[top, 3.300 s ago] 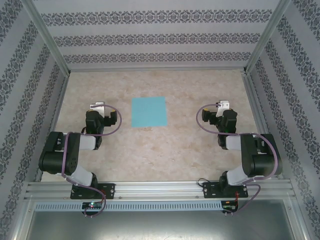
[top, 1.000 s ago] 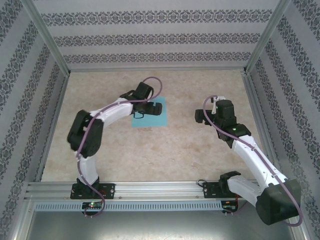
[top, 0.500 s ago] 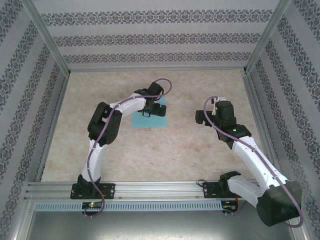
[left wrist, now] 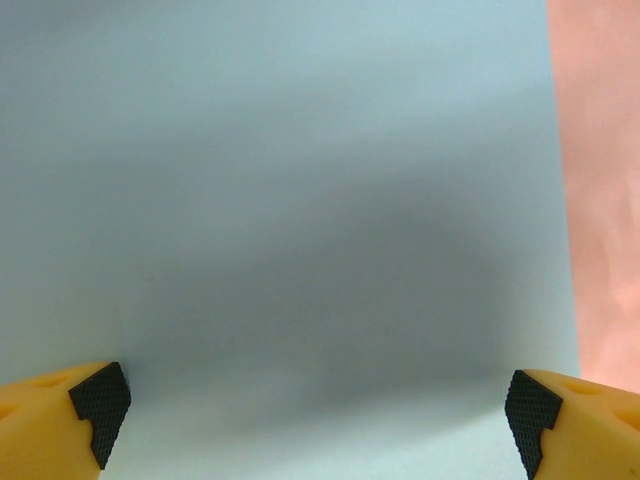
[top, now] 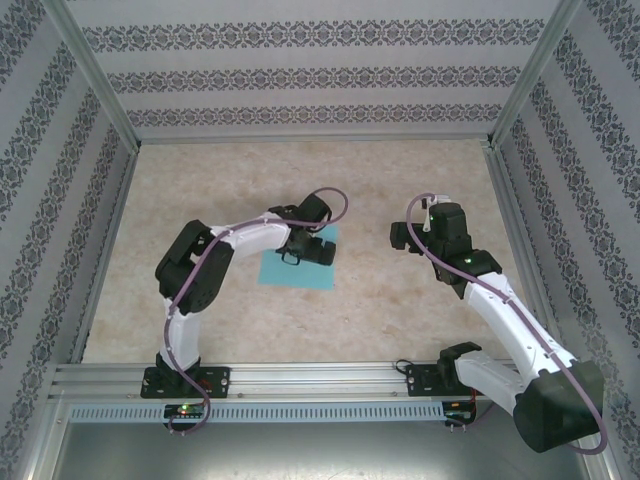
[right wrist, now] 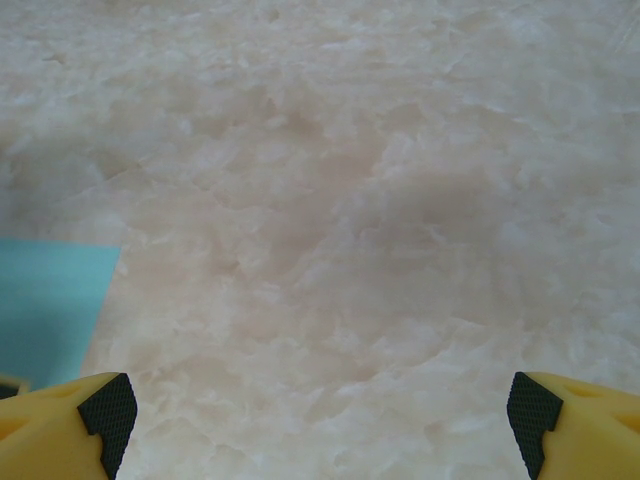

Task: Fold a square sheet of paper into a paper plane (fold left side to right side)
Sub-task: Move the square sheet of paper to the center of the table, then pick up the square sheet of paper from the center of the table.

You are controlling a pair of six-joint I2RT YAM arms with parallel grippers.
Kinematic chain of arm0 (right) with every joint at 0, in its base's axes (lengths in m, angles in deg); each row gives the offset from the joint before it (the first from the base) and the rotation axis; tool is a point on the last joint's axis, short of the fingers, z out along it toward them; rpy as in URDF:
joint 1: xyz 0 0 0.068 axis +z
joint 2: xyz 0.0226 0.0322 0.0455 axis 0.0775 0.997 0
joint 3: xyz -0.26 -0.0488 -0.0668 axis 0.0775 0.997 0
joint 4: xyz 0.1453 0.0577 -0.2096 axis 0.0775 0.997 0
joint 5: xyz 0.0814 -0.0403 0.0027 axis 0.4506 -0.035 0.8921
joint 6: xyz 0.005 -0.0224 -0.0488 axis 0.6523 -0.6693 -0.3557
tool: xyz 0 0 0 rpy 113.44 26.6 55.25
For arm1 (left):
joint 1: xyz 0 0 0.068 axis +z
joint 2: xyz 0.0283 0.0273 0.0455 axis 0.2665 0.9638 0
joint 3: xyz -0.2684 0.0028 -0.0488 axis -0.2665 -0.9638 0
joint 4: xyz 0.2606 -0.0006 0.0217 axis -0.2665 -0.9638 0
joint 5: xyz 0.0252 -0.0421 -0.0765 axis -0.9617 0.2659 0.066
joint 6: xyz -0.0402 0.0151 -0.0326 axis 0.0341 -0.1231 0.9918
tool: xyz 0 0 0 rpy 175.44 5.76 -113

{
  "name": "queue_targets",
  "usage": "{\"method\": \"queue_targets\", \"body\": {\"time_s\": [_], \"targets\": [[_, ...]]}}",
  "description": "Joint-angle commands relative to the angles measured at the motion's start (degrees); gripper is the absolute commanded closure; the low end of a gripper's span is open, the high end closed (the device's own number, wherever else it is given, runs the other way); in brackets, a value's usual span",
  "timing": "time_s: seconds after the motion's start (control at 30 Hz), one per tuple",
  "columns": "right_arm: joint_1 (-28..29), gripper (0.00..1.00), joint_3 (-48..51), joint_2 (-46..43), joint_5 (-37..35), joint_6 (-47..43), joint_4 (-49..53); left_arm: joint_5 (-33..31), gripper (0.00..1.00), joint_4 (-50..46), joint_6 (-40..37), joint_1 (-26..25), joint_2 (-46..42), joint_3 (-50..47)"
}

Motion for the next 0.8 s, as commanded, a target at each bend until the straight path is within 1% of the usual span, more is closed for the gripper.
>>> {"method": "queue_targets", "body": {"time_s": [0.0, 0.07, 0.2, 0.3, 0.5, 0.6, 0.67, 0.77], "targets": [[1.4, 0.02, 0.4, 2.1, 0.0, 1.8, -0.4, 4.6, 0.0, -1.9, 4.8, -1.9, -3.2, -5.7], [2.5, 0.02, -0.6, 4.0, 0.0, 2.2, -0.4, 4.4, 0.0, -1.7, 5.2, -1.9, -6.5, -6.9], [4.9, 0.02, -3.9, 9.3, 0.4, 4.0, -0.3, 4.3, 0.0, -2.1, 5.0, -1.5, -12.2, -4.6], [7.4, 0.02, -7.1, 13.9, 0.8, 6.7, -0.3, 6.4, 0.0, -1.5, 6.6, 0.3, -15.4, -3.9], [15.1, 0.02, -14.2, 25.0, -0.5, 12.0, -0.2, 12.0, 0.0, 0.7, 10.5, 6.1, -20.7, -12.5], [18.6, 0.02, -20.0, 32.5, -1.2, 13.1, 2.5, 17.4, 0.04, 4.4, 13.1, 10.9, -23.9, -19.2], [20.7, 0.02, -23.4, 37.2, -0.9, 13.2, 3.4, 19.8, 0.08, 5.7, 13.7, 13.3, -26.0, -22.8], [22.4, 0.02, -27.2, 42.6, -0.1, 13.9, 3.5, 23.3, 0.17, 5.8, 12.9, 14.6, -27.2, -25.1]]}}
